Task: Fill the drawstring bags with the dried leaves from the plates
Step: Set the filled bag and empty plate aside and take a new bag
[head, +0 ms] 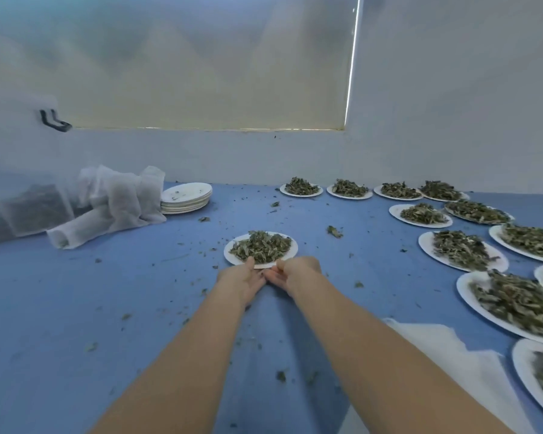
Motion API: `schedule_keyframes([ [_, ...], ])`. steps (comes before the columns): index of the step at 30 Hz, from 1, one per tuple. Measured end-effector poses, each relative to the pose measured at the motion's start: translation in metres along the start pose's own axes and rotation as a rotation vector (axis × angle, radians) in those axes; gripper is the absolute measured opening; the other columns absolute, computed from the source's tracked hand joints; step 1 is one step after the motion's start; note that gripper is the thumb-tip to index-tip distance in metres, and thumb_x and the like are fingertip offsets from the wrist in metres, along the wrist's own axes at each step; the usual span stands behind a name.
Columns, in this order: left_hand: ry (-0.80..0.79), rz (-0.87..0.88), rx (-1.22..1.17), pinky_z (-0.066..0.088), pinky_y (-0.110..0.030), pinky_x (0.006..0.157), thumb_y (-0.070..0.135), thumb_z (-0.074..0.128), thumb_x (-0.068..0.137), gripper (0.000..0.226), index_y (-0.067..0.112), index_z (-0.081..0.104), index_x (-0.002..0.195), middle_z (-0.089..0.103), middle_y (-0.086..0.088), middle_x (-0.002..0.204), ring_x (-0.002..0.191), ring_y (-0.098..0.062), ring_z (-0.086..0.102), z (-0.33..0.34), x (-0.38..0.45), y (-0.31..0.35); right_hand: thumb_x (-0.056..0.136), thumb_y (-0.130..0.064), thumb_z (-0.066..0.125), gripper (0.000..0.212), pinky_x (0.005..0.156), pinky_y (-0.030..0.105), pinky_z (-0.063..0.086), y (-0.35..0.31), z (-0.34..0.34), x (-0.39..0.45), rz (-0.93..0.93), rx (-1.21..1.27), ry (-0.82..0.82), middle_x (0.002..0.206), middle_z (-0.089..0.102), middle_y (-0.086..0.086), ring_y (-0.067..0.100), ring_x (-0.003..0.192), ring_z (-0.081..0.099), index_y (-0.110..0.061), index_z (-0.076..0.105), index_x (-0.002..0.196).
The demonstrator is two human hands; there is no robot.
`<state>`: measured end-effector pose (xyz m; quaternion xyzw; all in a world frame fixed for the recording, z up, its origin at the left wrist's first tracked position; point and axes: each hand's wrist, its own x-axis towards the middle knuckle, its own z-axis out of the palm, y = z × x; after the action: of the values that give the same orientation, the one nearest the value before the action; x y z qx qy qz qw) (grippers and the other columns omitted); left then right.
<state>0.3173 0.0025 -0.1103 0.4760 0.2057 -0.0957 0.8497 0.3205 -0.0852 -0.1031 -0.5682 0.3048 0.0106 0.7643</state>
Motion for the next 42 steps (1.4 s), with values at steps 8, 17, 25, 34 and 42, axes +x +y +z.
schedule_keyframes([
  [8, 0.060, 0.154, 0.198, 0.039, -0.020, 0.033, -0.006, 0.040, 0.094, 0.035, -0.006, 0.042, 0.129, 0.051, -0.020, 0.083, 0.047, -0.021, 0.050, 0.011, -0.062, -0.003, 0.085, 0.012, 0.050, 0.016, 0.058, 0.038, 0.058, 0.006, -0.014, -0.039, -0.106, -0.091, 0.006, 0.064, 0.059, 0.020, 0.026, 0.044, 0.056, 0.010, 0.060, 0.096],
  [17, -0.121, 0.346, 0.561, 0.049, -0.030, 0.075, 0.003, 0.051, 0.090, 0.035, -0.004, 0.050, 0.124, 0.055, -0.007, 0.085, 0.086, -0.022, 0.051, 0.040, -0.147, -0.038, 0.086, 0.009, 0.054, 0.007, 0.063, 0.032, 0.057, -0.022, -0.106, -0.130, -0.308, -0.366, -0.116, 0.070, 0.060, 0.019, 0.027, 0.059, 0.060, 0.005, 0.058, 0.083],
  [25, -0.096, 0.688, 1.159, 0.046, -0.030, 0.076, 0.010, 0.044, 0.091, 0.027, 0.012, 0.063, 0.110, 0.061, -0.010, 0.114, 0.105, -0.027, 0.057, 0.050, -0.184, -0.105, 0.082, -0.006, 0.063, 0.030, 0.070, 0.030, 0.048, -0.011, -0.190, -0.164, -0.559, -1.090, 0.017, 0.094, 0.067, 0.020, 0.024, 0.074, 0.059, 0.007, 0.065, 0.109],
  [34, -0.076, 0.758, 1.190, 0.038, -0.037, 0.100, 0.024, 0.053, 0.092, 0.036, 0.018, 0.048, 0.127, 0.050, -0.007, 0.127, 0.118, -0.025, 0.045, 0.029, -0.162, -0.127, 0.079, -0.027, 0.073, 0.036, 0.086, 0.035, 0.049, 0.015, -0.219, -0.148, -0.758, -1.358, 0.149, 0.109, 0.062, 0.005, 0.023, 0.105, 0.057, -0.014, 0.060, 0.110],
  [42, -0.317, 0.988, 1.033, 0.033, -0.027, 0.101, 0.022, 0.047, 0.096, 0.037, 0.019, 0.046, 0.133, 0.046, 0.001, 0.133, 0.121, -0.015, 0.044, 0.053, -0.166, -0.073, 0.078, -0.020, 0.075, 0.012, 0.057, 0.012, 0.036, -0.034, -0.212, -0.151, -1.038, -1.194, 0.094, 0.077, 0.060, -0.003, 0.011, 0.076, 0.057, -0.016, 0.070, 0.088],
])
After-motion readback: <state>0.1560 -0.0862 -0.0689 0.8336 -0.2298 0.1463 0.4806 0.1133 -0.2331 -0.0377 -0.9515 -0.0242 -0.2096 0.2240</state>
